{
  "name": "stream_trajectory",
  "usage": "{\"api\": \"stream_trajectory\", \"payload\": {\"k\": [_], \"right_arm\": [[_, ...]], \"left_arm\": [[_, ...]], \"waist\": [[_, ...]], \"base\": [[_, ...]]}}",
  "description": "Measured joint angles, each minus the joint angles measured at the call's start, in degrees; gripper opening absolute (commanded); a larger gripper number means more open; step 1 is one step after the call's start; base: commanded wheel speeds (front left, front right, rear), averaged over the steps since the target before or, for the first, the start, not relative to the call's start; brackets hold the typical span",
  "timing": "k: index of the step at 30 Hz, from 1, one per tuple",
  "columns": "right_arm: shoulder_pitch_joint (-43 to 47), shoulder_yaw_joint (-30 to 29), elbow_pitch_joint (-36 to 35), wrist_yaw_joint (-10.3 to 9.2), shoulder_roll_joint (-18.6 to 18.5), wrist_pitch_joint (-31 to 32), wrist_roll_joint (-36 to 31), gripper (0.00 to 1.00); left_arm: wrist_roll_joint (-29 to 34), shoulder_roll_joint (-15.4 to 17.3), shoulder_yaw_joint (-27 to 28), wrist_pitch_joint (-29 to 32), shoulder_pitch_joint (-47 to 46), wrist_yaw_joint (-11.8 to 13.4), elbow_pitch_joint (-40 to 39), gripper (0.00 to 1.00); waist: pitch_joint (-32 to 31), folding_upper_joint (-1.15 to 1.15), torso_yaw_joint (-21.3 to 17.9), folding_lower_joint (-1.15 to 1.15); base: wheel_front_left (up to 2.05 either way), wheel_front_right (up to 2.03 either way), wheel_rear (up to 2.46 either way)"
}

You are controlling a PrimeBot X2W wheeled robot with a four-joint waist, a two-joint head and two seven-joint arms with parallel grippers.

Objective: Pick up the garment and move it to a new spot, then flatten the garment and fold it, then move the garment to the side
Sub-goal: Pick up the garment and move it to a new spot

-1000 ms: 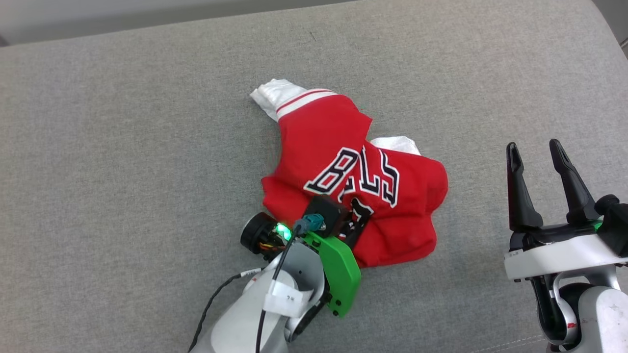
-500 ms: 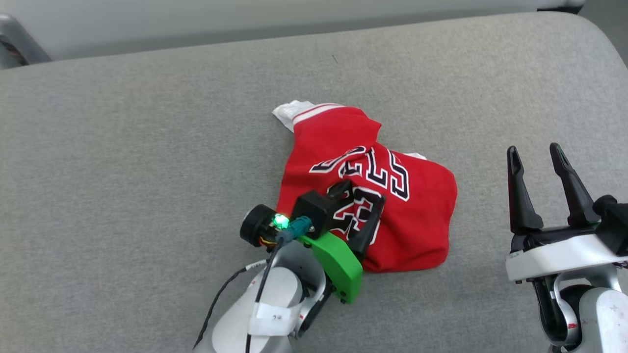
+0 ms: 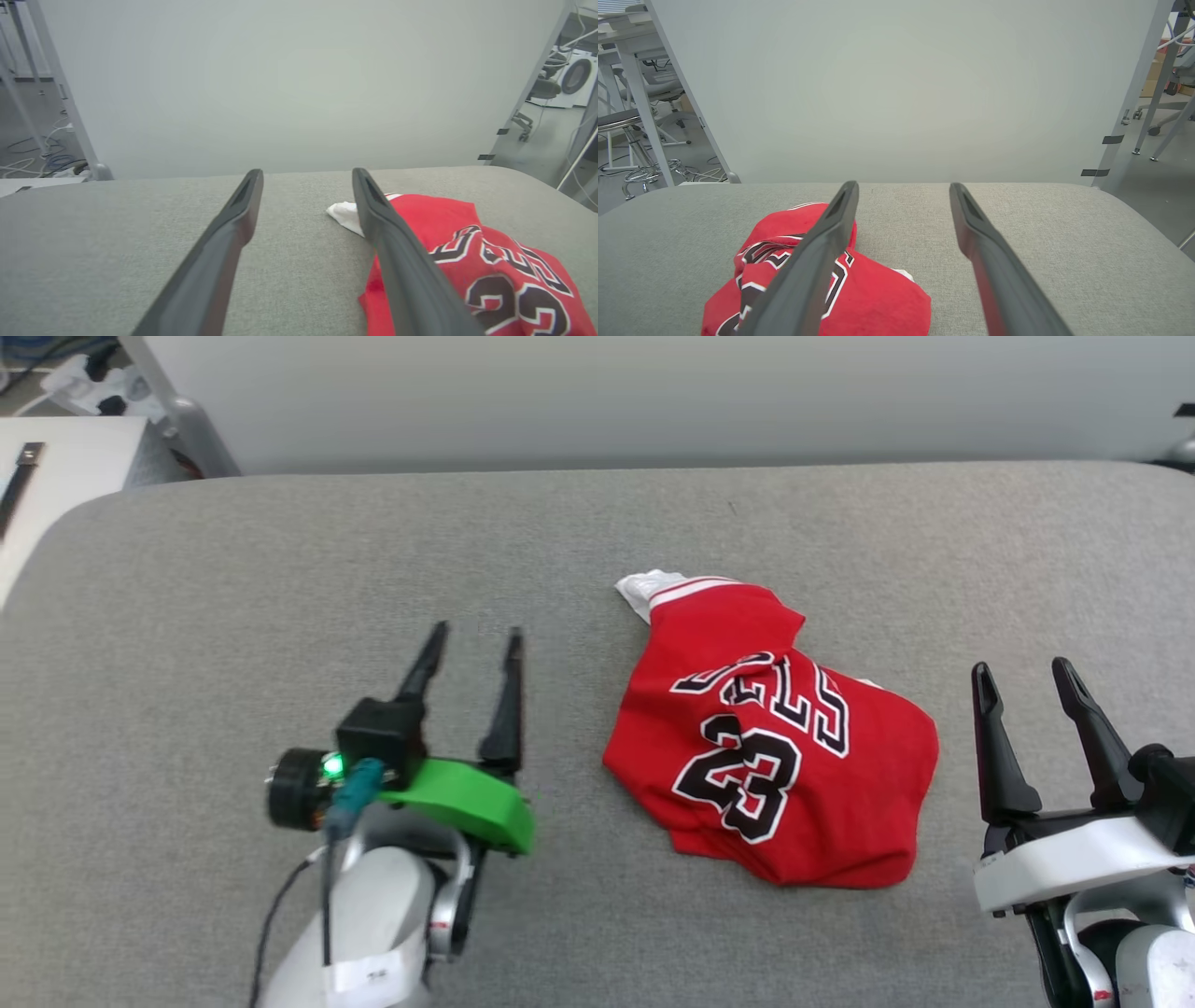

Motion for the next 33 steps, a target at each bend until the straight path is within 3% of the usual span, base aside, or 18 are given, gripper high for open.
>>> {"api": "stream_trajectory", "payload": {"k": [4, 12, 18, 33], "right_arm": [[1.1, -0.4, -0.1, 0.00, 0.1, 0.2, -0.4, 1.00], [3.4, -1.1, -0.2, 0.00, 0.4, 1.3, -0.4, 1.00], [5.2, -1.5, -0.2, 0.00, 0.7, 2.0, -0.4, 1.00], [6.6, -2.0, -0.3, 0.00, 0.7, 4.2, -0.8, 1.00]], "left_arm": [[0.0, 3.1, 3.2, -0.1, 3.1, 2.8, -2.6, 1.00], [-2.4, 8.6, 6.8, 2.9, 10.2, 4.3, -8.4, 1.00], [-3.2, 10.2, 7.5, 4.8, 14.3, 4.5, -12.9, 1.00], [-2.9, 10.5, 5.7, 6.2, 16.5, 5.8, -16.5, 1.00]], "waist": [[-1.4, 0.00, 1.5, 0.00], [-4.0, 0.00, 3.0, 0.00], [-5.5, 0.00, 3.1, 0.00], [-6.3, 0.00, 2.5, 0.00]], "base": [[0.00, 0.00, 0.00], [0.00, 0.00, 0.00], [0.00, 0.00, 0.00], [0.00, 0.00, 0.00]]}}
